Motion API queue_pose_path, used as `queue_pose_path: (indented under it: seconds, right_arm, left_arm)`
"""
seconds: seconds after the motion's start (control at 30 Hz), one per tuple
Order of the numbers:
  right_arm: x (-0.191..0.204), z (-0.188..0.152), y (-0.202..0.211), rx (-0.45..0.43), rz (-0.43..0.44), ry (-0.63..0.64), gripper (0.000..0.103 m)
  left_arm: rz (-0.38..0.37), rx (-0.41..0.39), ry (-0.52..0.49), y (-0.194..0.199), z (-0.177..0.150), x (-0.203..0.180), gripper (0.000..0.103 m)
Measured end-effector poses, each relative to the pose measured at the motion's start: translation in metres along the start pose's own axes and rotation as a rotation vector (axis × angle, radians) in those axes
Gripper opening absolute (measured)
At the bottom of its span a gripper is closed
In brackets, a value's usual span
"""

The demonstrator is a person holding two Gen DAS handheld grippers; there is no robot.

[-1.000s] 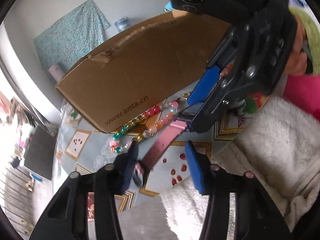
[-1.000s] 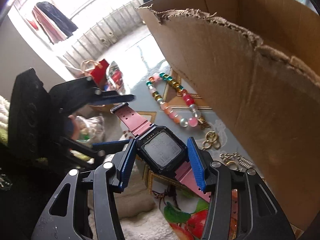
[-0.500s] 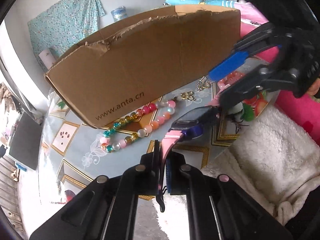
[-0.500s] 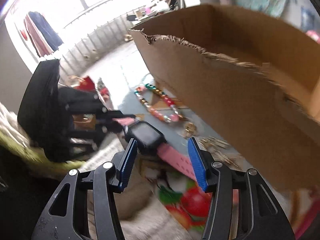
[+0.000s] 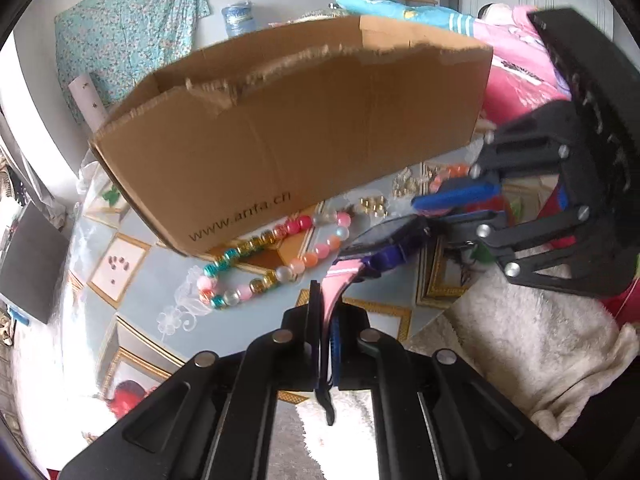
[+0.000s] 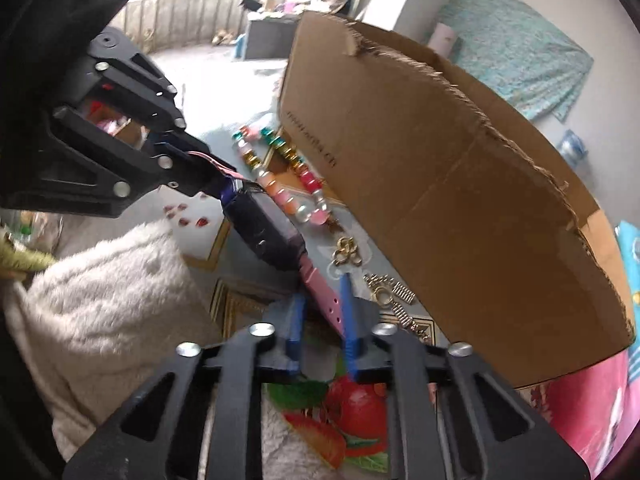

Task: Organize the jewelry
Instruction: 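Carry the watch into the cardboard box and open the right tool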

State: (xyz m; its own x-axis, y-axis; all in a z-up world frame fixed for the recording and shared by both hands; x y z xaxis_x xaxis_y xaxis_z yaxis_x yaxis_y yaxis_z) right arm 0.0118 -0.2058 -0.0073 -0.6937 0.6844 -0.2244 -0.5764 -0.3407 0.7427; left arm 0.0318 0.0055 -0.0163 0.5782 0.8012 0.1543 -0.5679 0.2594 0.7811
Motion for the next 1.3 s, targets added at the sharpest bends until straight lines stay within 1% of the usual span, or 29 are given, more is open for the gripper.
queue_pose_path:
  seconds: [0.07,0.1,0.17,0.27,0.37,0.43,0.47,0.53,0.63,0.7,0.77,0.83,0.87,0.9,0.93,1.0,1.03,1.1,1.13,1.2,1.27,1.3]
  right_arm:
    - [-0.007,0.002,0.007,-0.060,-0.008,-0.054,0.006]
    - [-0.009,0.003,0.009,-0.085,-0.008,-0.079,0.005]
    - [-0.021,0.008,0.016,-0.146,0.012,-0.155,0.005]
    - [-0.039,0.016,0.032,-0.240,0.057,-0.255,0.004]
    - [-0.056,0.026,0.046,-0.323,0.129,-0.344,0.004]
    - [-0.071,0.029,0.054,-0.358,0.175,-0.394,0.004]
    - [-0.076,0.030,0.060,-0.370,0.191,-0.413,0.004]
    - [-0.079,0.036,0.069,-0.383,0.204,-0.429,0.004]
    - [-0.090,0.053,0.085,-0.382,0.223,-0.430,0.004]
    - [-0.103,0.069,0.091,-0.344,0.263,-0.450,0.004]
    - [-0.120,0.087,0.087,-0.282,0.321,-0.479,0.004]
    - [-0.142,0.105,0.071,-0.178,0.390,-0.524,0.004]
    - [-0.148,0.105,0.065,-0.135,0.407,-0.536,0.004]
    - [-0.151,0.107,0.055,-0.083,0.417,-0.547,0.003]
    - [-0.157,0.112,0.038,-0.006,0.427,-0.553,0.003]
    - [-0.168,0.115,0.009,0.107,0.440,-0.566,0.003]
    - [-0.172,0.117,-0.010,0.186,0.446,-0.566,0.003]
    - [-0.179,0.118,-0.043,0.303,0.442,-0.567,0.003]
    - [-0.179,0.119,-0.057,0.355,0.431,-0.553,0.003]
    - [-0.185,0.121,-0.076,0.410,0.402,-0.533,0.004]
    - [-0.187,0.116,-0.098,0.465,0.365,-0.506,0.004]
    - [-0.188,0.113,-0.107,0.481,0.360,-0.506,0.004]
  left_arm:
    - [0.019,-0.019,-0.006,0.009,0.008,0.000,0.004]
    - [0.041,-0.033,-0.015,0.016,0.015,0.002,0.004]
    - [0.059,-0.045,-0.011,0.024,0.025,0.006,0.004]
    - [0.090,-0.057,0.012,0.039,0.047,0.018,0.004]
    - [0.100,-0.076,0.037,0.057,0.069,0.032,0.004]
    - [0.093,-0.076,0.046,0.066,0.081,0.034,0.004]
    - [0.075,-0.073,0.059,0.070,0.089,0.039,0.004]
    - [0.048,-0.073,0.072,0.086,0.099,0.028,0.004]
    - [0.008,-0.089,0.094,0.099,0.119,0.037,0.004]
    - [-0.028,-0.099,0.118,0.105,0.130,0.046,0.004]
    - [-0.049,-0.097,0.142,0.104,0.143,0.057,0.004]
    - [-0.072,-0.071,0.170,0.094,0.157,0.071,0.004]
    - [-0.083,-0.050,0.187,0.085,0.163,0.079,0.004]
    - [-0.109,-0.009,0.218,0.069,0.168,0.088,0.004]
    - [-0.125,0.027,0.235,0.054,0.171,0.095,0.004]
    - [-0.145,0.110,0.266,0.017,0.174,0.108,0.004]
    - [-0.154,0.152,0.273,0.000,0.175,0.112,0.004]
    - [-0.146,0.237,0.272,-0.038,0.176,0.118,0.004]
    - [-0.139,0.286,0.255,-0.057,0.177,0.118,0.004]
    - [-0.136,0.360,0.243,-0.085,0.176,0.120,0.004]
    - [-0.130,0.408,0.218,-0.103,0.180,0.119,0.006]
    - [-0.114,0.429,0.206,-0.115,0.184,0.119,0.007]
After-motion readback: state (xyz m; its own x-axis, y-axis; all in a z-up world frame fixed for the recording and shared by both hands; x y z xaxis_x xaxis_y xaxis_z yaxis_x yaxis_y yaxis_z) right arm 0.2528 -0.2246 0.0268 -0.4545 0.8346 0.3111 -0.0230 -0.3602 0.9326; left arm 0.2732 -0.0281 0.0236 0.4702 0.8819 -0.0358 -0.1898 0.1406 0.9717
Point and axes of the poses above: each gripper's, at about its wrist camera, not at the fingertips, and y roughly against the way its jaws point, x to its left, z to its top, the point moved 1 cm from there along -y, roughly the way its jaws point, and after that the axes turned 3 degrees about z, right-handed, at the moved point
